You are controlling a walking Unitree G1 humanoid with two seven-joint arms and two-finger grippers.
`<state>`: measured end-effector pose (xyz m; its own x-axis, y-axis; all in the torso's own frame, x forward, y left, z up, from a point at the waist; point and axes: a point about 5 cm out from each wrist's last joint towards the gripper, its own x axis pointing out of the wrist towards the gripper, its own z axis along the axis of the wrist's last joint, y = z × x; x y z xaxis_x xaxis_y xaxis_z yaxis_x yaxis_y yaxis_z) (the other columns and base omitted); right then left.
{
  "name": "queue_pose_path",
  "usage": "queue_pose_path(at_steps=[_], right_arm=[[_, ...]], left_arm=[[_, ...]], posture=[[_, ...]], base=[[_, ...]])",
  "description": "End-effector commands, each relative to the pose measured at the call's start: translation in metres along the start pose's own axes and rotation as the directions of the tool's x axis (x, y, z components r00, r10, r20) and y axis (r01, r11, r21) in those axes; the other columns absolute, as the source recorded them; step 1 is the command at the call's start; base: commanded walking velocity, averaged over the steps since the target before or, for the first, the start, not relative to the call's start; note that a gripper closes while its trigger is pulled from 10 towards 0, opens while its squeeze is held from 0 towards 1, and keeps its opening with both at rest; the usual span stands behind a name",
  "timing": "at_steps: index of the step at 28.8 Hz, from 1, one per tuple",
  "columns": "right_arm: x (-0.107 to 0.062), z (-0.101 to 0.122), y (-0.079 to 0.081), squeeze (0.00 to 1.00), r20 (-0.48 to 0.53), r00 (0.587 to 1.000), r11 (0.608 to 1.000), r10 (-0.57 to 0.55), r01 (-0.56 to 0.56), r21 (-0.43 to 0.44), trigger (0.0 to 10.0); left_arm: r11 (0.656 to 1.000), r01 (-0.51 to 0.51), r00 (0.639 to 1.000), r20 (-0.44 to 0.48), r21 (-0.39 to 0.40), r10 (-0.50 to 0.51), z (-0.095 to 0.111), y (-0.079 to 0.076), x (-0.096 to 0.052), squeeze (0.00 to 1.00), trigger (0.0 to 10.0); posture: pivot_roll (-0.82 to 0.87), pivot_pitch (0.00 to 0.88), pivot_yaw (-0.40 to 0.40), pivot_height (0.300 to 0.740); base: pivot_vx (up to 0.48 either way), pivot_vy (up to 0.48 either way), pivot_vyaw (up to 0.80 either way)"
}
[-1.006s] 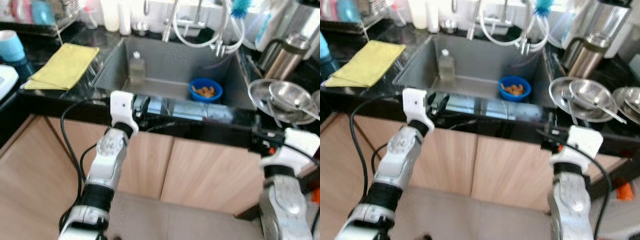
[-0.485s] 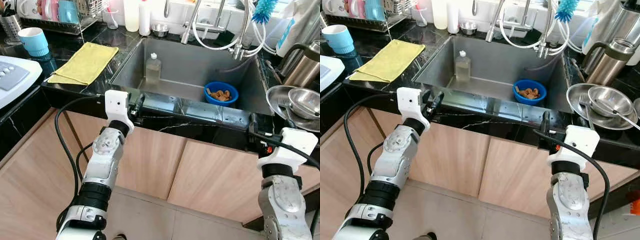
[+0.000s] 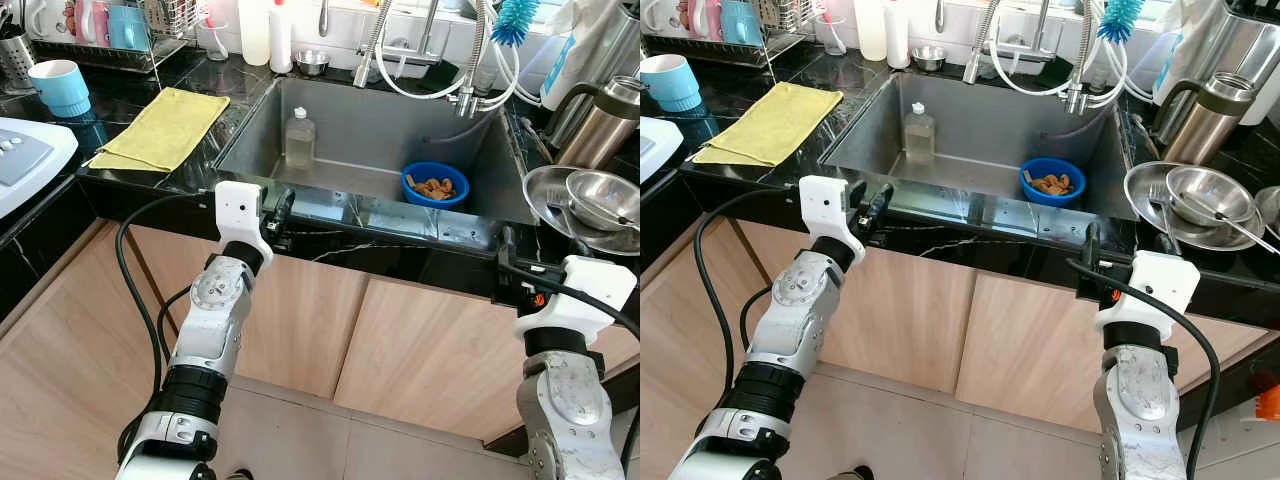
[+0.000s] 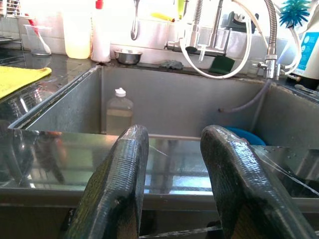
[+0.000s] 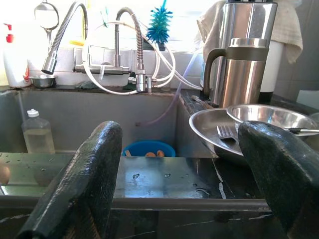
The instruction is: Kitchen organization
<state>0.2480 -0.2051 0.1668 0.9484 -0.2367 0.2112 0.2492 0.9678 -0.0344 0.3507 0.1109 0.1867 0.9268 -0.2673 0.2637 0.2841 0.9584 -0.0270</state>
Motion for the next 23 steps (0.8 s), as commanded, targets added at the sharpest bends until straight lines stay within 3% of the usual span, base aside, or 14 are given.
queue_pose_path(at_steps=[1, 23], right_arm=[[-0.0012, -0.0021, -0.0029, 0.00, -0.011, 1.000, 1.000, -0.011, 0.011, 0.002, 10.0], [-0.0004, -0.0018, 0.0010, 0.00, -0.007, 1.000, 1.000, 0.000, 0.000, 0.006, 10.0]], left_arm=[[1.000, 0.011, 1.000, 0.001, 0.000, -0.011, -0.0001, -0.0028, 0.0025, 0.00, 10.0], [1.000, 0.013, 1.000, 0.007, -0.004, -0.013, 0.0001, -0.0040, 0.0030, 0.00, 10.0]], posture=[[0.08, 0.111, -0.070, 0.740], [0.08, 0.101, -0.072, 0.740]], base=[[0.244, 0.000, 0.00], [0.257, 0.000, 0.00]])
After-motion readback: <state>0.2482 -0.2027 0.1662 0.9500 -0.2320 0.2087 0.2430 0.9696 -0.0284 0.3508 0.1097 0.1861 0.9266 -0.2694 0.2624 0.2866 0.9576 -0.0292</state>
